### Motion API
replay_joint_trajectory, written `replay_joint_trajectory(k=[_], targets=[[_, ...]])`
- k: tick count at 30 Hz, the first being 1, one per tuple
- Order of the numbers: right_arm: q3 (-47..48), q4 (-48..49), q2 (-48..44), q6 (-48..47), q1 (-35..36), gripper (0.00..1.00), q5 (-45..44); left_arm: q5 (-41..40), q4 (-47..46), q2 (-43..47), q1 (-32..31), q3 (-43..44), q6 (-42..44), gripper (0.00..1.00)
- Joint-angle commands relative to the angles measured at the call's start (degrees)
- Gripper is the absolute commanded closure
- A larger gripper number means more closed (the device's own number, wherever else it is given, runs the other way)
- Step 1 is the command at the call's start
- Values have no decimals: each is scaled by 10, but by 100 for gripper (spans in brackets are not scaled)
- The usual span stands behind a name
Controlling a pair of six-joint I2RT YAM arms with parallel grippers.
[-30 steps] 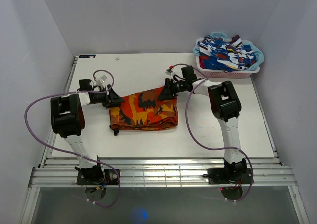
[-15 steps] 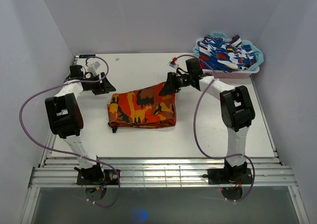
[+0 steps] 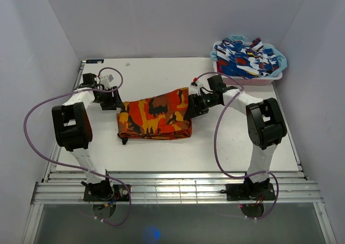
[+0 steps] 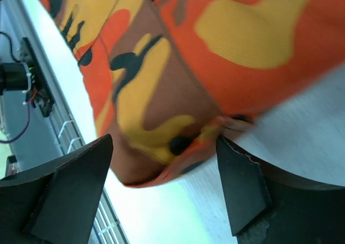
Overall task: Fold and stack the trousers
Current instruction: Fold the trousers
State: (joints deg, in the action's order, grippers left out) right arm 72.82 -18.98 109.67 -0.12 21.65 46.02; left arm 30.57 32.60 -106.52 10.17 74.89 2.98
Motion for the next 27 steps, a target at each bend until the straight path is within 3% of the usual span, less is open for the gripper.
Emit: replay_joint_trajectory(k=[1,6,8,10,11,14,19,23,27], targets=[[4,-6,-13,-16,-20,16,-37,-17,8,-14,-12,6,-7,34],[3,-7,-3,-15,-35,12,-44,-3,4,-42,-31,24,-20,43],[3,-7,4,-13,-36,12,-37,9,6,-43,-33,33,-24,52],[2,-5,6,-10,-37,12,-32,21,9,-35,-33,39,-24,64],[0,-2,5,-6,-37,12,-23,21,14,-30,-34,40,-24,77],[-6,14,-2,-3,-37,12,-25,21,46,-2,-33,53,-24,100],[-5,15,-10,13,-37,12,-31,8,98,61,-33,53,-49,100],[-7,24,-31,14,-37,12,-35,-36,117,105,-28,16,-50,100],[-4,26,-32,21,-36,11,-23,-30,116,119,-23,-28,-33,100]])
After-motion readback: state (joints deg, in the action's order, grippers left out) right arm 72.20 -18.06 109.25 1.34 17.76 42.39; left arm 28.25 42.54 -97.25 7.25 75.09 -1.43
